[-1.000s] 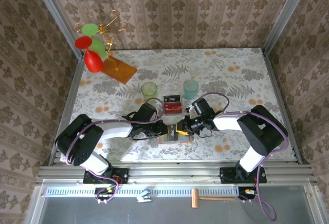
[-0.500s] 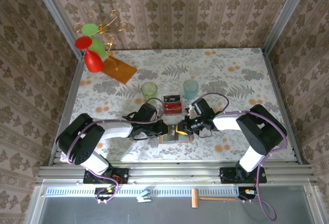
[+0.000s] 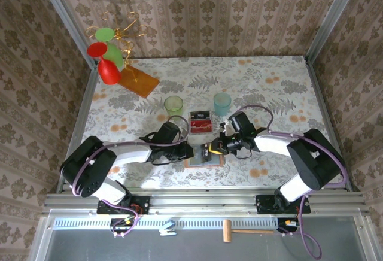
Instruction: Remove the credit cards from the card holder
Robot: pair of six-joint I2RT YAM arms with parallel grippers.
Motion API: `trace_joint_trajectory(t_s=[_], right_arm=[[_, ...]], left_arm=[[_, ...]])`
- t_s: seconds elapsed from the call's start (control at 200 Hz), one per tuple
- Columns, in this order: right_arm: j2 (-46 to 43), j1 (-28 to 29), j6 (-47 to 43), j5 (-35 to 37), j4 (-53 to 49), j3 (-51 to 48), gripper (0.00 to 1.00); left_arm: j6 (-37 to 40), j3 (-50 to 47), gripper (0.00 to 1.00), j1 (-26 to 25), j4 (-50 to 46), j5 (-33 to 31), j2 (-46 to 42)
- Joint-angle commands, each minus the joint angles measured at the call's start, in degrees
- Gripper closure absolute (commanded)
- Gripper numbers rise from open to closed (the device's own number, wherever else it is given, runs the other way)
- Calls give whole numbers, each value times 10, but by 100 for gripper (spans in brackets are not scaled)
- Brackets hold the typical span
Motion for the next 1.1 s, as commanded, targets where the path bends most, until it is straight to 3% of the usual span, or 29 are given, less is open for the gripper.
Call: trace_joint_trajectory(t_s=[0.0,0.48,0.635,0.86,1.095], right_arm=[[-32,-5,-31,14,-58,0,96],[-76,-6,-245,103,-258,122,100],[-48,-6,-367,129,-330,196,100],[-7,-6,-613,163,-411,300,100],[82,-6,-810,185,-522,456,100]], left_arm=[[10,-6,85,7,-33,-10,-17],[32,9,81,29,-57,-4,-58],[48,8,78,53,-78,-4,-93],[75,6,78,96,-119,1,-147],[87,-2,77,135,-156,6,-200]])
